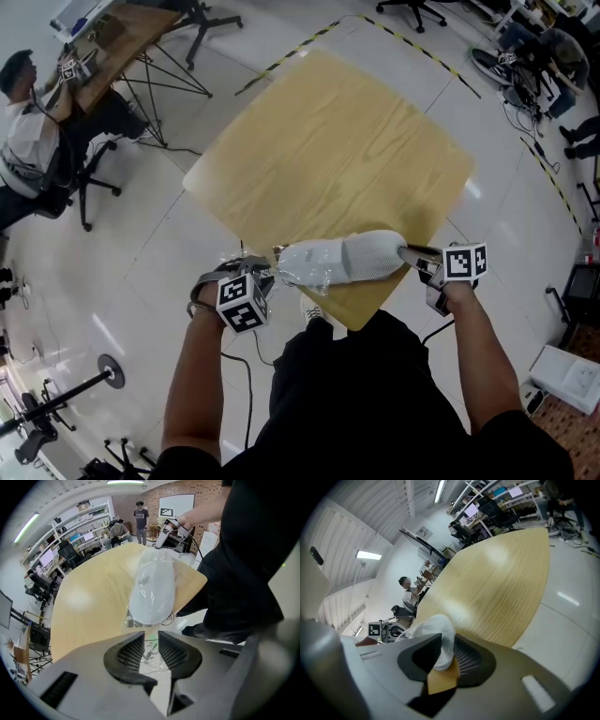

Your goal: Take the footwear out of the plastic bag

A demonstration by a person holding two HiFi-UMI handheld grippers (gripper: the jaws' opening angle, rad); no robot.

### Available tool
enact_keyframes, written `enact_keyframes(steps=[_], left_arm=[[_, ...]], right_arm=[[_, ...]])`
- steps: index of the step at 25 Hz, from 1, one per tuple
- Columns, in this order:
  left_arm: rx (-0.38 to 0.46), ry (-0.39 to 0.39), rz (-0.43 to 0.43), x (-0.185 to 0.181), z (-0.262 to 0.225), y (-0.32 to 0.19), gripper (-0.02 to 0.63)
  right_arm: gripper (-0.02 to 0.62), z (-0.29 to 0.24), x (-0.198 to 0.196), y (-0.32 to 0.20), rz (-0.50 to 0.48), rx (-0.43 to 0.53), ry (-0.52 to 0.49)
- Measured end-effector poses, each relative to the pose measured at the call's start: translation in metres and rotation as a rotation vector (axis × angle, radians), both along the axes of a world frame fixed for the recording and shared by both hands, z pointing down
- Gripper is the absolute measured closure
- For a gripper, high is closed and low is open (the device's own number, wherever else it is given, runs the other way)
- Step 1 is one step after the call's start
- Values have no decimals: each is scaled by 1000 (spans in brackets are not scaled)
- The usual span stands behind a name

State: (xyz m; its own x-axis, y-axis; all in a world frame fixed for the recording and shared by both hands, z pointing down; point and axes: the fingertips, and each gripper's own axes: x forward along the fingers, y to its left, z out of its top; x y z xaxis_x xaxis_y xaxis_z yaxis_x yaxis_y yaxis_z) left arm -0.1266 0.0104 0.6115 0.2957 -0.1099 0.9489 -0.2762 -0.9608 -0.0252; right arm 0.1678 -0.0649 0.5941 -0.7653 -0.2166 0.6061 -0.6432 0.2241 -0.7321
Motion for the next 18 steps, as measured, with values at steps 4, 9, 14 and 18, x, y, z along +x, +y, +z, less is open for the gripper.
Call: enact_keyframes(steps=[4,9,14,18], left_arm=[[9,-26,-21,-12,0,-2,511],[21,-57,-49,-29,1,-7,514],[42,-80,-98,-41,3,-14,522],[65,-94,-128,-49,1,-21,528]], right_arm=[[506,-2,9,0,3,-2,2],[506,-3,14,-4,8,2,7],[506,-4,18,-6,12,3,5],[506,-5,25,-8,23,8,6]])
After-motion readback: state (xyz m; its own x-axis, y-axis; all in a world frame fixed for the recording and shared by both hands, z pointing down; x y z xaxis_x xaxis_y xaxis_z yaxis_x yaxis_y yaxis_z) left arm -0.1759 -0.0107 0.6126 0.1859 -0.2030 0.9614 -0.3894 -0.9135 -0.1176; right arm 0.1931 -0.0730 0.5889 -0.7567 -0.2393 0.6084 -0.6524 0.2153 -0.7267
